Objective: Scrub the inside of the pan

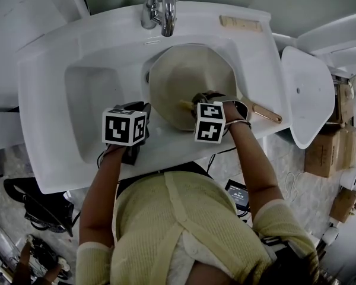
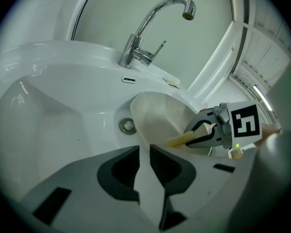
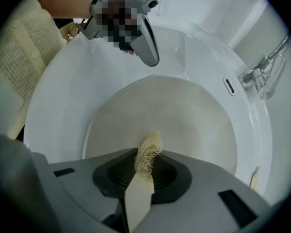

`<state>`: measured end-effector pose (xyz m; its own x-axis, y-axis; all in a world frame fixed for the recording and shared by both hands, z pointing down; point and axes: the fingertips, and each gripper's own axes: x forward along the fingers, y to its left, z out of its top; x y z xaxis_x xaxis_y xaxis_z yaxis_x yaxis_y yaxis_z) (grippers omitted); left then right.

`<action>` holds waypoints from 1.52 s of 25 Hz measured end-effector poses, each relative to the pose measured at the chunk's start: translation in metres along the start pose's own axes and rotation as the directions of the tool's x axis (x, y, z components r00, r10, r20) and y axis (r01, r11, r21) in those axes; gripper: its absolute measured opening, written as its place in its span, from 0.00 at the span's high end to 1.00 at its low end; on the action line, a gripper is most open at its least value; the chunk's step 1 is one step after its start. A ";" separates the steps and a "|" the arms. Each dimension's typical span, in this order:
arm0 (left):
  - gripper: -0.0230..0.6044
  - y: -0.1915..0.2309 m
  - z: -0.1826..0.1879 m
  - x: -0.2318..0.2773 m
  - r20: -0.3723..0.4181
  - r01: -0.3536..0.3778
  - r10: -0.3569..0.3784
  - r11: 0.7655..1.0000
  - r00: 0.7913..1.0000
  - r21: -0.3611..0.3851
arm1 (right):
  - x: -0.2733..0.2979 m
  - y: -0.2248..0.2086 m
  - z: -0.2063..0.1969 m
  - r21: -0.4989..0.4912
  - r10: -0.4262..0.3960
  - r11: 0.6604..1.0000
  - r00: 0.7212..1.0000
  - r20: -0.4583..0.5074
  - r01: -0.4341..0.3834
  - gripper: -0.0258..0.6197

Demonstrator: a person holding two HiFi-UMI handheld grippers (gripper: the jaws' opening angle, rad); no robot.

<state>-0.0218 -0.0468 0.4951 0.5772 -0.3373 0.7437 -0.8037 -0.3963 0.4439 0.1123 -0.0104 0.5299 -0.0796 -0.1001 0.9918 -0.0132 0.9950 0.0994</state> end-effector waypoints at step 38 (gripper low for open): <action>0.73 -0.007 0.014 0.027 -0.004 0.015 -0.015 0.999 1.000 -0.045 | -0.003 -0.094 -0.068 0.064 -0.266 0.958 0.951 -0.158 0.279 0.83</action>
<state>0.0014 -0.0652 0.5049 0.5885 -0.3279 0.7390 -0.8008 -0.3621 0.4771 0.1811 -0.1028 0.5227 0.0848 -0.3590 0.9295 -0.0991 0.9252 0.3664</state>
